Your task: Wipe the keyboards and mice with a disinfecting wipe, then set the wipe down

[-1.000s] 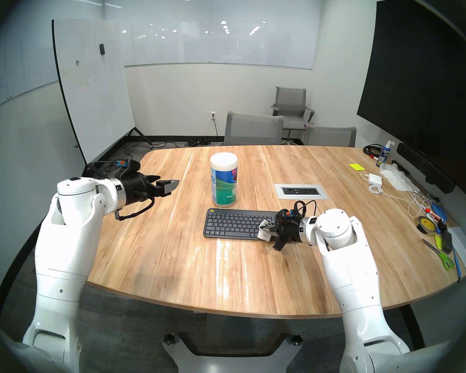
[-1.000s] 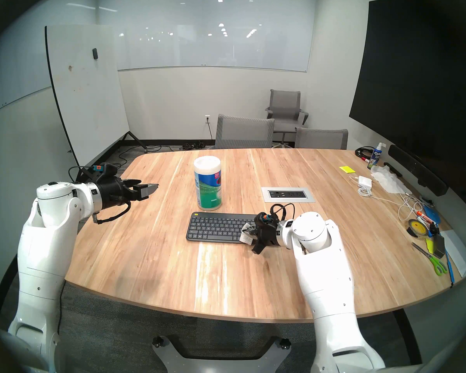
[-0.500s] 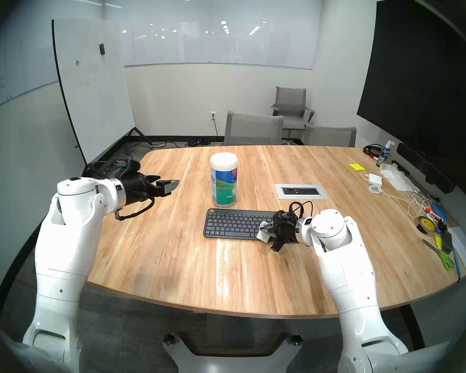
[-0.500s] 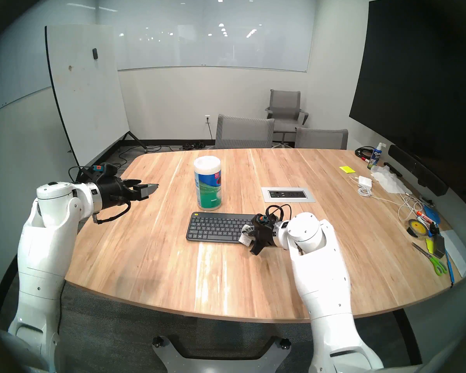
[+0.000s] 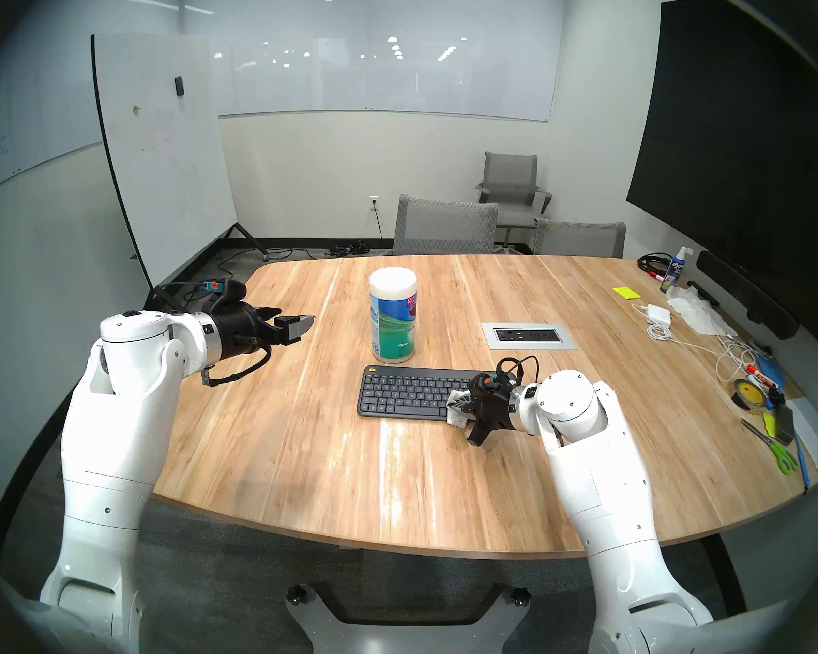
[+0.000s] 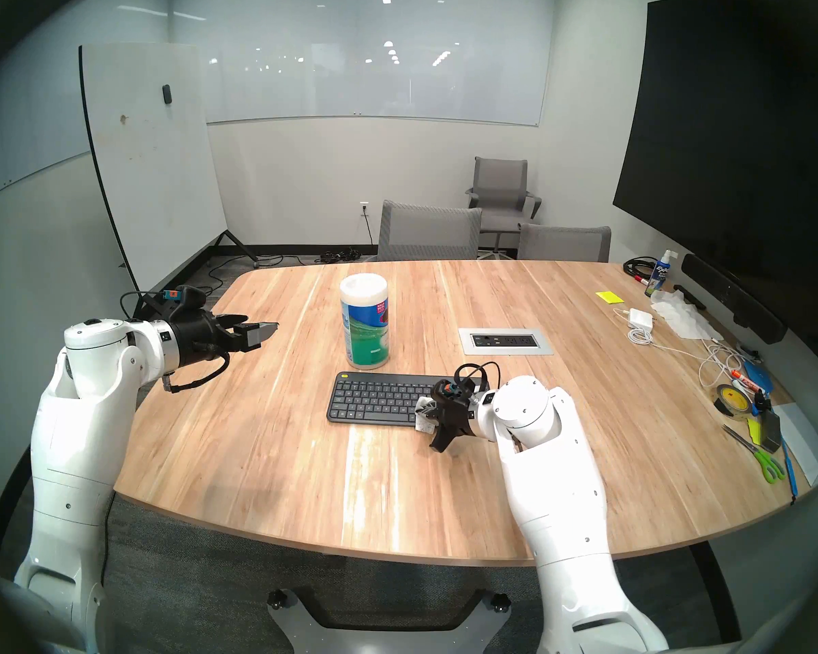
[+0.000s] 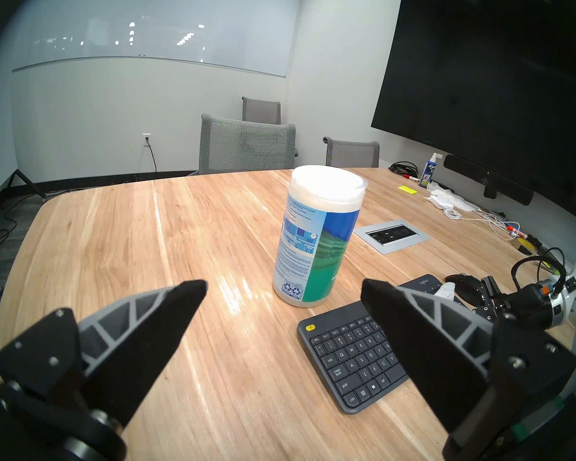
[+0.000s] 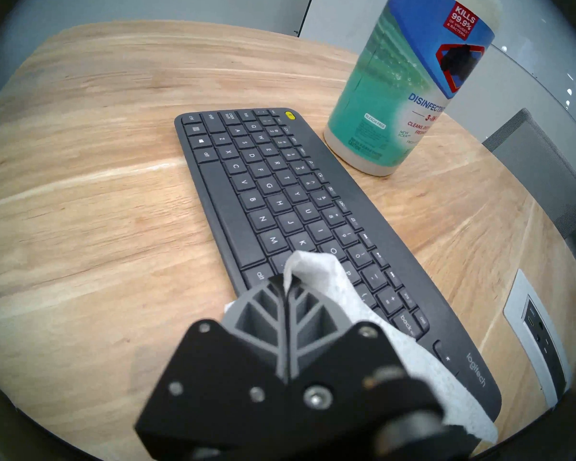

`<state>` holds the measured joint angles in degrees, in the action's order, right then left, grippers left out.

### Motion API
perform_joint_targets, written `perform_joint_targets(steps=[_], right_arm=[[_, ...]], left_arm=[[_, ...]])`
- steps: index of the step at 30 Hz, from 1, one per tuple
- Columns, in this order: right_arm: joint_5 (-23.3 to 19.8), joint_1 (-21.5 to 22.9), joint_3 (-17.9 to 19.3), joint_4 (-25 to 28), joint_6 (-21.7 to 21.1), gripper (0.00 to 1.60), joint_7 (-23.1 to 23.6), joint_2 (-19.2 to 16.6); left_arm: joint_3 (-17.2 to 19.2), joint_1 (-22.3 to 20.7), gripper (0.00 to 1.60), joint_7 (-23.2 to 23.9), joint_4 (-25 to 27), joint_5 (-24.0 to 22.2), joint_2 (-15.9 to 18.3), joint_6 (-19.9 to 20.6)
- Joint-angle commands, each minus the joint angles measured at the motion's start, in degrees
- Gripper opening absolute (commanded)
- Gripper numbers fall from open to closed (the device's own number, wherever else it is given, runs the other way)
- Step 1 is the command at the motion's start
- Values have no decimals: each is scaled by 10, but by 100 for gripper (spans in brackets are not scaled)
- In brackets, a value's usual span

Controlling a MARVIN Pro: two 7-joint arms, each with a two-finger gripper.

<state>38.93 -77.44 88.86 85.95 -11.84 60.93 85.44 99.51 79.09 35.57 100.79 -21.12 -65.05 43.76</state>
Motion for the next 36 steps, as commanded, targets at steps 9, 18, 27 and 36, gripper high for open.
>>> perform_joint_targets(steps=[9, 18, 27, 36], right_arm=[[7, 4, -15, 11, -14, 0, -13, 21], [12, 8, -24, 8, -24, 0, -23, 32], [17, 7, -39, 13, -33, 0, -33, 42], [30, 18, -54, 1, -45, 0, -52, 56]], left_arm=[[2, -7, 160, -1, 14, -1, -1, -2], [2, -7, 160, -1, 14, -1, -1, -2], [2, -7, 160, -1, 14, -1, -1, -2], [2, -7, 160, -1, 14, -1, -1, -2]])
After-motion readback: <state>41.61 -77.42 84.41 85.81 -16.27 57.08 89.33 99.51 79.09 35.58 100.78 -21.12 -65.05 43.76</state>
